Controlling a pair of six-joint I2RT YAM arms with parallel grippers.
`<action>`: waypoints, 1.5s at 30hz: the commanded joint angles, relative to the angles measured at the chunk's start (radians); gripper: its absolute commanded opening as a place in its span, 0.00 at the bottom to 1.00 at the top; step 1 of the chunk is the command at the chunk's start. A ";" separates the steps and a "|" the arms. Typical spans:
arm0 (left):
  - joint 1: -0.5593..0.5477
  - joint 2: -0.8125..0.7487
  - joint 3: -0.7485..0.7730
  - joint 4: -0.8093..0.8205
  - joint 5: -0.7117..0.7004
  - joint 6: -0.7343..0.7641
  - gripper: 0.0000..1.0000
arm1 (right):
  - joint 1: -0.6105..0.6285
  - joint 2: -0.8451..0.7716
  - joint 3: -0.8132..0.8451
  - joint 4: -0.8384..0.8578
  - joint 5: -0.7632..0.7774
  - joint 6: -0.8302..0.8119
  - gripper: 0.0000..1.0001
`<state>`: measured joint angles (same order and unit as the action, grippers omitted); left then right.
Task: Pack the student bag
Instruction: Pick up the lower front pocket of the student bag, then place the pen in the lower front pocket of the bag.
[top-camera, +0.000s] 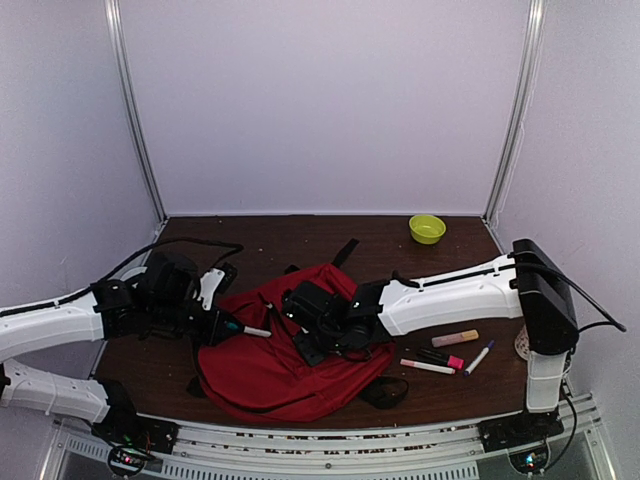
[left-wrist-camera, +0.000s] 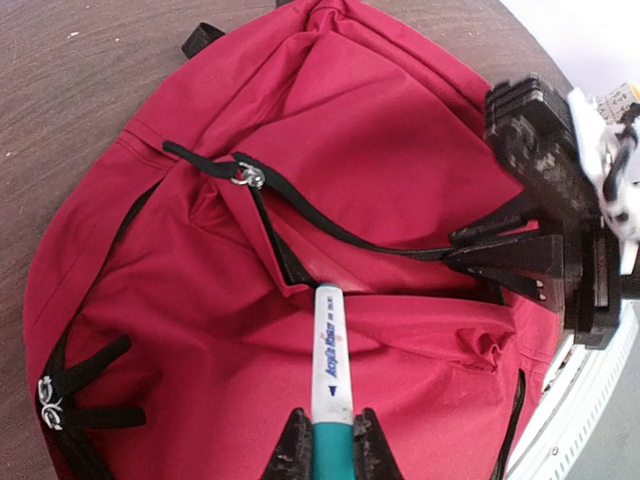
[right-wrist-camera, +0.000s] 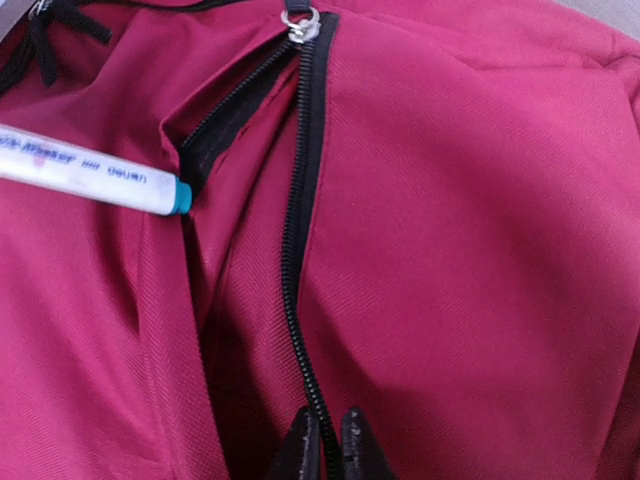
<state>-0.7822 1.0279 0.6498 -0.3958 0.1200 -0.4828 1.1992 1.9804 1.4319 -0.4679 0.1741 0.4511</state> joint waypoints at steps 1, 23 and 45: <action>0.003 0.029 0.038 0.068 0.040 0.020 0.00 | -0.001 0.006 0.020 -0.010 -0.031 0.011 0.03; 0.003 0.163 0.027 0.221 0.145 -0.005 0.00 | 0.026 -0.182 -0.101 0.065 0.060 0.087 0.00; 0.004 0.410 0.067 0.512 0.302 -0.110 0.00 | 0.046 -0.234 -0.132 0.082 0.094 0.113 0.00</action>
<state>-0.7822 1.3743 0.6819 -0.0040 0.3504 -0.5522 1.2388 1.7988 1.3140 -0.4000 0.2287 0.5499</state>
